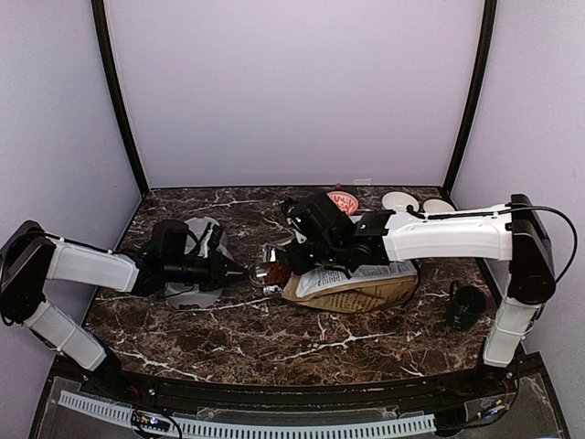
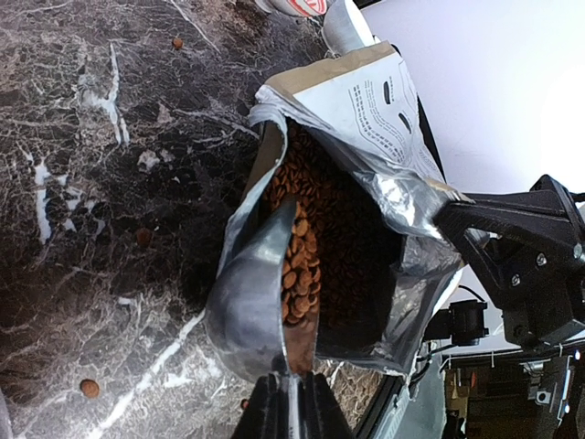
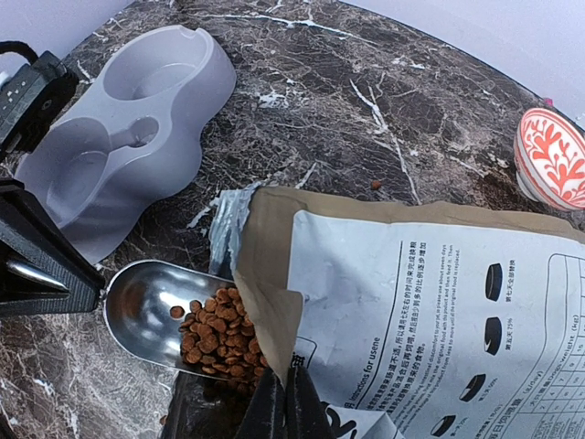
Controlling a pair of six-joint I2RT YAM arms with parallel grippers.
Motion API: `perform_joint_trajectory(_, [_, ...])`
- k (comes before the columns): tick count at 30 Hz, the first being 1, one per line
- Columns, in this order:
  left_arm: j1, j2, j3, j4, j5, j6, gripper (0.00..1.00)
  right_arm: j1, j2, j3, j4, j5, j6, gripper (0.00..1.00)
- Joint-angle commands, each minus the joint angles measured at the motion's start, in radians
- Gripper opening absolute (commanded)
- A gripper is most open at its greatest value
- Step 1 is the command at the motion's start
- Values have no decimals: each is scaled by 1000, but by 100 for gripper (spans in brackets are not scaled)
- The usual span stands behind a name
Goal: Serve the pet food
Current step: Collect the pet food from the pet food bag.
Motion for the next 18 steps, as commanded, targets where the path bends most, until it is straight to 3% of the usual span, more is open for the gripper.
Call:
perform_joint_trajectory(1, [14,-53,-25,-2,2,12,0,-18,-52,-5,53,47,-7,0])
perform_joint_trajectory(12, [33,-78,-66,83,43,-48,0,-20,-64,-13,63,53,-1,0])
perform_joint_trajectory(18, [58,-79,-120,227,102,-108,0,-24,-73,-22,72,54,3,0])
